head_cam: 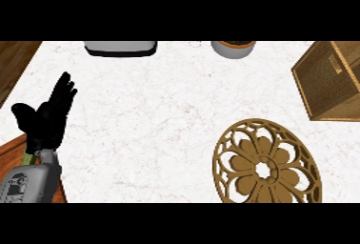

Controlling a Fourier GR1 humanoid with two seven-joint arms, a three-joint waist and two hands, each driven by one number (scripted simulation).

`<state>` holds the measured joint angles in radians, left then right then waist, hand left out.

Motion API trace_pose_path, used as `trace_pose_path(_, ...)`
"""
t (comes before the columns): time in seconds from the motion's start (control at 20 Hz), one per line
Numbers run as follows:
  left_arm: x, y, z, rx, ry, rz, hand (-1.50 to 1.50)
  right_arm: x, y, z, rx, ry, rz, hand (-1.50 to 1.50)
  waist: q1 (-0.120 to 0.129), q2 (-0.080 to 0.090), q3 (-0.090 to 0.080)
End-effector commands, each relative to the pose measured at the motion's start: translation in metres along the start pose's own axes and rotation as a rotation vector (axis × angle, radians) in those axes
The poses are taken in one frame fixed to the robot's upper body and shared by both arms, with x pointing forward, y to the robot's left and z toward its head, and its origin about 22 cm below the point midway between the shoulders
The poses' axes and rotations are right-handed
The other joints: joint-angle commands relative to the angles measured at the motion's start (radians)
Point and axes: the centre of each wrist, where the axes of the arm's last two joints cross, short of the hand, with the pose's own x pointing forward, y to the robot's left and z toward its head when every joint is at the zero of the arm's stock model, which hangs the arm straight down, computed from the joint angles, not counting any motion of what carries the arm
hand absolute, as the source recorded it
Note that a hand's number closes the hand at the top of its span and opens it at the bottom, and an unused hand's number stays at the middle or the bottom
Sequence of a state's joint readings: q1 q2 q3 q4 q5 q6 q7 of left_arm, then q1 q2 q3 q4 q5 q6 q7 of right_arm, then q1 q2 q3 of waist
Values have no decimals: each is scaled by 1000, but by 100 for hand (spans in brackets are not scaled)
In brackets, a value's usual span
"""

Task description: Pick the lemon from the placemat and place it in the basket

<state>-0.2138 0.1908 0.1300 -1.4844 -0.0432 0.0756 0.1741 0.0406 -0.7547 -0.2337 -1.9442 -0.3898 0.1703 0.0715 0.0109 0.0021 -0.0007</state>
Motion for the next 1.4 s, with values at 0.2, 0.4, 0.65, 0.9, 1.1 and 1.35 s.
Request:
trace_pose_path(0.2,-2,3,4,-5,-8,-7,0,-9,9,-61,3,17,127,150,-1,-1,1)
trace_pose_path(0.4,-7,1,1,-10,5,-6,0,-25,-8,-84,-6,90,234,150,6,2,1)
trace_pose_path(0.65,-11,6,4,0,5,-1,0,-71,2,-106,-2,132,220,150,4,2,1)
trace_pose_path(0.9,-8,-1,5,-1,3,-8,0,-86,-18,-125,-5,159,230,150,0,0,1)
trace_pose_path(1.1,11,3,-3,-11,3,4,0,-108,-23,-137,1,167,216,150,9,3,1)
trace_pose_path(1.35,-7,-2,-6,-12,1,4,0,-123,-57,-124,9,191,135,150,5,4,1)
